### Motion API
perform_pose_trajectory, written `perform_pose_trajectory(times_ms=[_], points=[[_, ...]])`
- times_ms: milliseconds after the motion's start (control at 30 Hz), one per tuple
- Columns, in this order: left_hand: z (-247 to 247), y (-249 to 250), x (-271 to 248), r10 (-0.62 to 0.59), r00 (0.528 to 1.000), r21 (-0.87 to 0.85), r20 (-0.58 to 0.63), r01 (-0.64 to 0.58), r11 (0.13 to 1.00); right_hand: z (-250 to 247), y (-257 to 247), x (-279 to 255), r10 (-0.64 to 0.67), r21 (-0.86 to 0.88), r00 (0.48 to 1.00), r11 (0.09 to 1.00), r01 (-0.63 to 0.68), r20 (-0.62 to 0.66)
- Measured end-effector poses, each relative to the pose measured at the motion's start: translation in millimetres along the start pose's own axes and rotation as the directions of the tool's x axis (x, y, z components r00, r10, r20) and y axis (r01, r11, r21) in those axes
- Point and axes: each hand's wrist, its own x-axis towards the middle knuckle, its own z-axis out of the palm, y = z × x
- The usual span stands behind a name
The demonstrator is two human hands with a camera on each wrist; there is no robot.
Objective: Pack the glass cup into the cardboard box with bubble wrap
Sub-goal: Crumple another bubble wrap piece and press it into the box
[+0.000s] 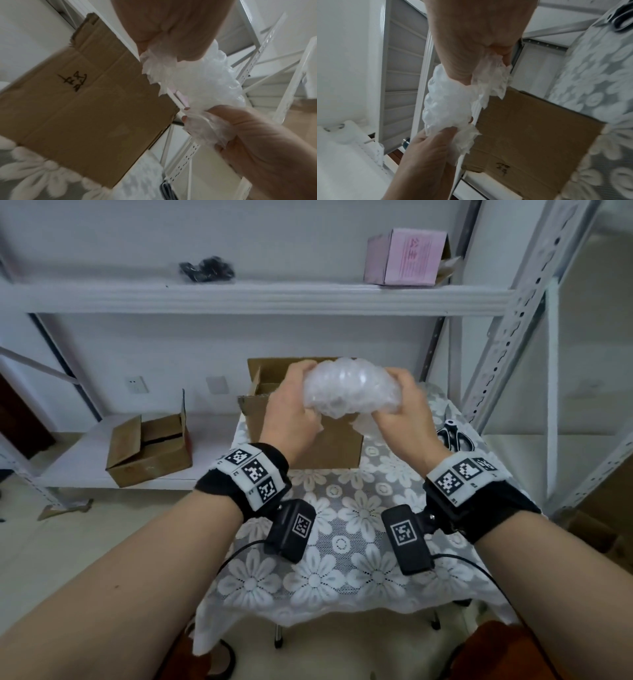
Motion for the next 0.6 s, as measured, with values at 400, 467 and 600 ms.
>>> perform_pose_trajectory(times_ms=[400, 467, 600], points=[[-9, -24, 54, -0.302, 0.95, -0.003, 0.081, 0.303, 0.953, 35, -22, 58, 0.028, -0.095, 1.0, 0.995, -0.028, -0.006], [-5, -39, 61, -0.33, 0.933, 0.053, 0.144, 0.325, 0.944, 43, -13, 63, 0.08, -0.139, 0.996, 0.987, -0.075, 0.032], [-8, -56, 62, -0.351, 0.93, 0.229, 0.104, 0.321, 0.919, 58, 5, 69, 0.134, -0.26, 0.983, 0.961, -0.098, 0.123]])
